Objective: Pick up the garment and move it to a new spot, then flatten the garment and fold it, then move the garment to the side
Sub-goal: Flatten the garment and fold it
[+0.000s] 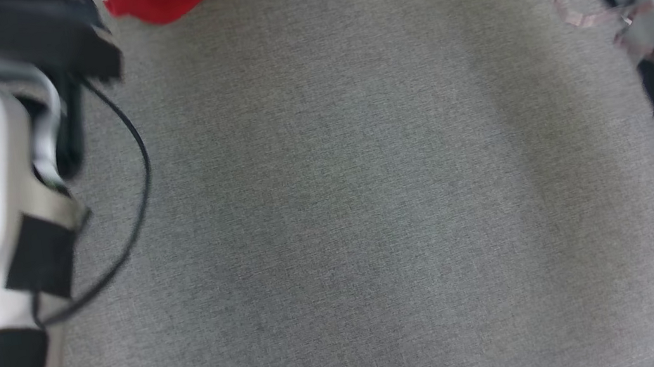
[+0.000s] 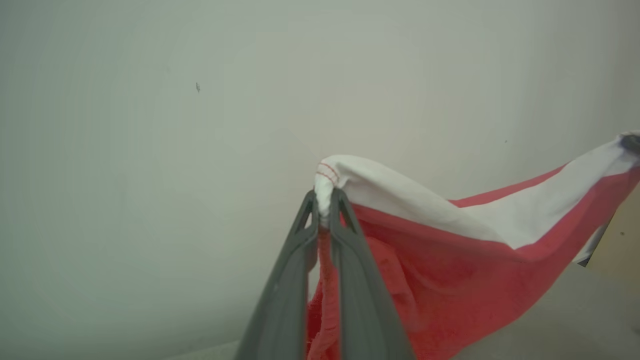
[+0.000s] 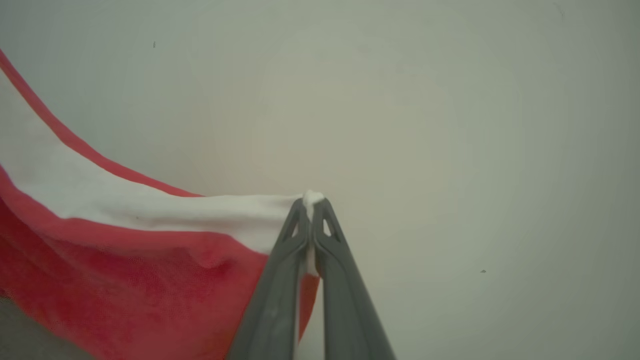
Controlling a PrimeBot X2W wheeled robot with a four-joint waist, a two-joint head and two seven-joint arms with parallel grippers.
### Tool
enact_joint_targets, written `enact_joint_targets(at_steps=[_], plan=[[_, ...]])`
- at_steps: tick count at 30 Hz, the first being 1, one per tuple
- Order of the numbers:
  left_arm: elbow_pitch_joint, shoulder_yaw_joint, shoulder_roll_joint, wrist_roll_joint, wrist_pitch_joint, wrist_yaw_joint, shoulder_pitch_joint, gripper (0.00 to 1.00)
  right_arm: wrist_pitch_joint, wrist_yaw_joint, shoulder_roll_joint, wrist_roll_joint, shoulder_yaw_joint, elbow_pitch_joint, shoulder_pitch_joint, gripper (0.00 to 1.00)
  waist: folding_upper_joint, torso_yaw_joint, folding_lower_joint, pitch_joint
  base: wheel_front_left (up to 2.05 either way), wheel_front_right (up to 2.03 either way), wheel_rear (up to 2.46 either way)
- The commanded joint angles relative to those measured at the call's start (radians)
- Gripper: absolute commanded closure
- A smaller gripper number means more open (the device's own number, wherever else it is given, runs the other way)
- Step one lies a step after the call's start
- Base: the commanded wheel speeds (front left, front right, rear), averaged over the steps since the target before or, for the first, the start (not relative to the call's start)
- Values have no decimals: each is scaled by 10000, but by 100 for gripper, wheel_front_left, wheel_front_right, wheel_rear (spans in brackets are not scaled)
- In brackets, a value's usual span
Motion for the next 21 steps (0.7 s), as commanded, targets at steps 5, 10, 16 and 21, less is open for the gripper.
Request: enact_joint_targets(at_steps=[5, 10, 16, 21], plan=[[250, -236, -32, -190, -214, -146, 939, 100, 483, -31, -668, 1226, 906, -290, 836, 100, -2, 106, -3, -249, 0, 0, 0], [121, -277, -189, -731, -258, -191, 2167, 100, 1653, -31, -1621, 2537, 1602, -1447, 1998, 100, -2, 270, -3, -801, 0, 0, 0], [-148, -570, -195, -969, -297, -215, 3737, 100, 3266, -31, -2881, 3828, 1723, -3607, 3841, 100, -2, 512, -3, -1420, 0, 0, 0], [-265, -925, -165, -770, -208, -77, 4818, 100, 4499, -31, -3409, 4420, 1410, -5031, 5442, 100, -2, 612, -3, -1878, 0, 0, 0]])
